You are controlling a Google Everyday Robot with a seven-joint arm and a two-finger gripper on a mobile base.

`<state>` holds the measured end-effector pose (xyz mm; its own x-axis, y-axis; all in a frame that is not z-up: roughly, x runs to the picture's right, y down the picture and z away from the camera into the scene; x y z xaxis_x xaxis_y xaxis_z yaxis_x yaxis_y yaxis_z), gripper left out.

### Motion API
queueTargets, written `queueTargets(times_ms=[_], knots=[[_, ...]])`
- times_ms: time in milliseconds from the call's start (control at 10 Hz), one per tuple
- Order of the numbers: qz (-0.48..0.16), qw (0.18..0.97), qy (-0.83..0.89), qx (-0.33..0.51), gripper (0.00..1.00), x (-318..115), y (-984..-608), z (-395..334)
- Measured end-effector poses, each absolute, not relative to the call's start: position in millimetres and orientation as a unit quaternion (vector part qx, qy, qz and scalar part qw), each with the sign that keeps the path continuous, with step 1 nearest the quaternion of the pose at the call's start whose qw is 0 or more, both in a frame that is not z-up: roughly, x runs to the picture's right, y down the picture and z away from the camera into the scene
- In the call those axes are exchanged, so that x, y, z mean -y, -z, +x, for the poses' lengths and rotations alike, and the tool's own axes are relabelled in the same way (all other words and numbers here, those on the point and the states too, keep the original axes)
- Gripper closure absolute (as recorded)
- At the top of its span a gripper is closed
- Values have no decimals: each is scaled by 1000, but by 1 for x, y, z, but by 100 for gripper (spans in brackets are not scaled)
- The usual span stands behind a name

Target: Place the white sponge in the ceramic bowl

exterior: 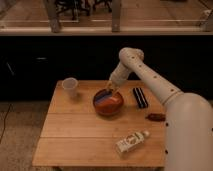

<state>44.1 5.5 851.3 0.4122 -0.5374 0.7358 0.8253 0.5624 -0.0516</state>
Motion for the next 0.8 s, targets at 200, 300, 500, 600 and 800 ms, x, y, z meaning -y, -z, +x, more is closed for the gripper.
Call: queueTargets(times_ms=[200, 300, 500, 600, 800], knots=[[-210, 814, 418, 345, 98, -6, -851, 45], [-210, 814, 418, 346, 98, -6, -850, 46], [-210, 814, 418, 345, 98, -5, -850, 46], [-211, 814, 418, 345, 98, -5, -849, 46], [-211, 814, 417, 345, 98, -4, -849, 46]])
